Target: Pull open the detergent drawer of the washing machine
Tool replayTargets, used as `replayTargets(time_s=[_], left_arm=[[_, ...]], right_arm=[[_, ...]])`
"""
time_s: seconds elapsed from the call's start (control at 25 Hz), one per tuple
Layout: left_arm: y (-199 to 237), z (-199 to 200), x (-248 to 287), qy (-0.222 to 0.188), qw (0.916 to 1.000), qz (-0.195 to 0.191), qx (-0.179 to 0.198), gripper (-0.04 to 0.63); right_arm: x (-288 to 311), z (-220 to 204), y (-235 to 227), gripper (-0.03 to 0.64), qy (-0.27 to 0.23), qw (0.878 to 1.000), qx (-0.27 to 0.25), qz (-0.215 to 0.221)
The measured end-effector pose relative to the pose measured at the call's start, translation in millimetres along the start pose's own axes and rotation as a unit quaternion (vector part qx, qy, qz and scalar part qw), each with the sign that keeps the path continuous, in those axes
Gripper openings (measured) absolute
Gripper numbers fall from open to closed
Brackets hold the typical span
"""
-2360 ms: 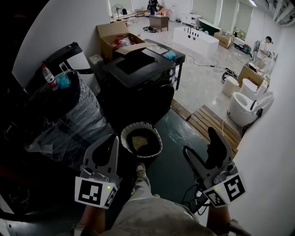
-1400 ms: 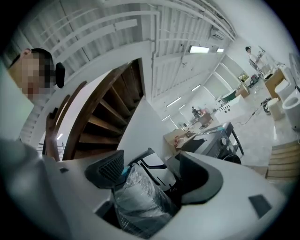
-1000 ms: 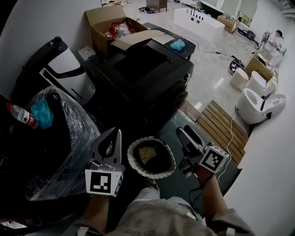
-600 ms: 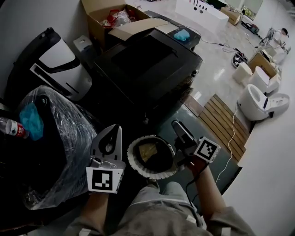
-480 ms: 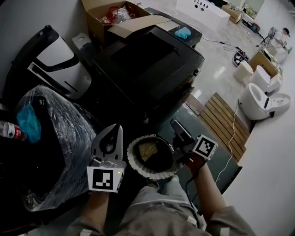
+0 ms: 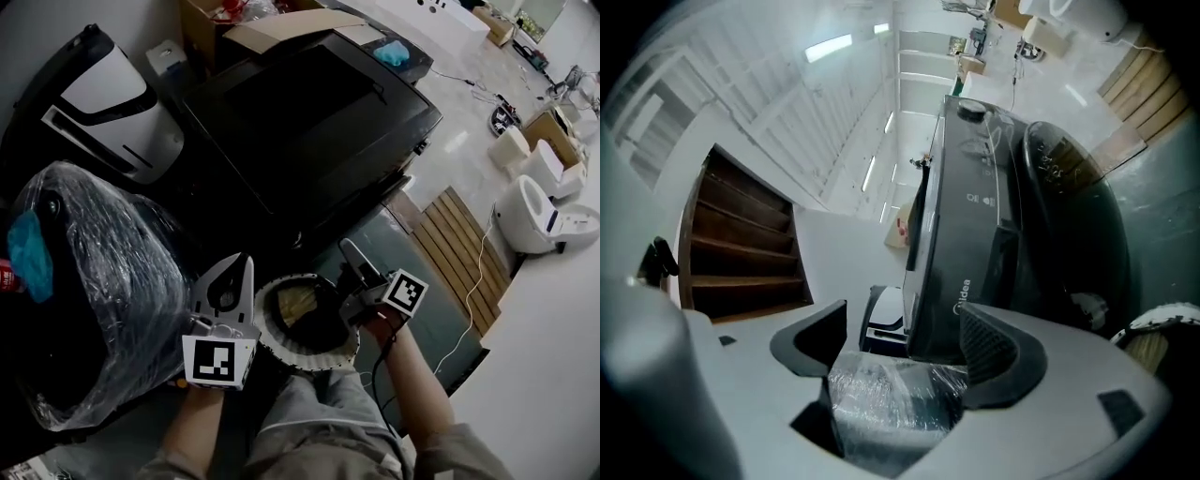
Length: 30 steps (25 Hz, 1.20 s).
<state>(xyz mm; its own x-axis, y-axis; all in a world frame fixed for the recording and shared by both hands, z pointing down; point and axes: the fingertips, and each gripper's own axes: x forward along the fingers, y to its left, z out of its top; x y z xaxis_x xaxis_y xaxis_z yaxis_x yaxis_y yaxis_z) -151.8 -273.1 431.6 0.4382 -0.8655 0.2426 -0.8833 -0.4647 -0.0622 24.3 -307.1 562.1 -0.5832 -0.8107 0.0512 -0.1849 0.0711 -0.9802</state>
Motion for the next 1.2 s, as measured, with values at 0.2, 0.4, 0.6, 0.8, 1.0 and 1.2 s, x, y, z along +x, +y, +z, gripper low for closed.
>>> replayTargets(time_s=[0.2, 0.4, 0.6, 0.8, 1.0, 1.2], left_arm=[[-2, -27, 18, 0.010, 0.9999, 0.003, -0.011, 0.017], [-2, -48, 32, 0.018, 0.9995, 0.006, -0.024, 0.017], [-1, -73, 42, 0.038, 0.9990, 0.015, -0.016, 0.017], [-3, -86, 48, 0.043, 0.9985, 0.016, -0.029, 0.017], [-6, -90, 53, 0.046, 0.9986, 0.013, -0.021, 0.017], [-8, -92, 54, 0.049, 0.9984, 0.017, -0.023, 0.017]], right_arm=[[19, 0, -32, 0.362, 0.002, 1.000, 0.031, 0.000], [34, 0, -56, 0.376, 0.008, 1.000, 0.028, -0.003], [49, 1, -68, 0.391, 0.011, 1.000, 0.022, 0.010], [60, 5, -73, 0.402, 0.009, 1.000, 0.021, 0.021], [73, 7, -71, 0.414, 0.002, 0.999, 0.022, 0.031], [80, 12, -75, 0.416, -0.014, 0.998, 0.062, 0.029]])
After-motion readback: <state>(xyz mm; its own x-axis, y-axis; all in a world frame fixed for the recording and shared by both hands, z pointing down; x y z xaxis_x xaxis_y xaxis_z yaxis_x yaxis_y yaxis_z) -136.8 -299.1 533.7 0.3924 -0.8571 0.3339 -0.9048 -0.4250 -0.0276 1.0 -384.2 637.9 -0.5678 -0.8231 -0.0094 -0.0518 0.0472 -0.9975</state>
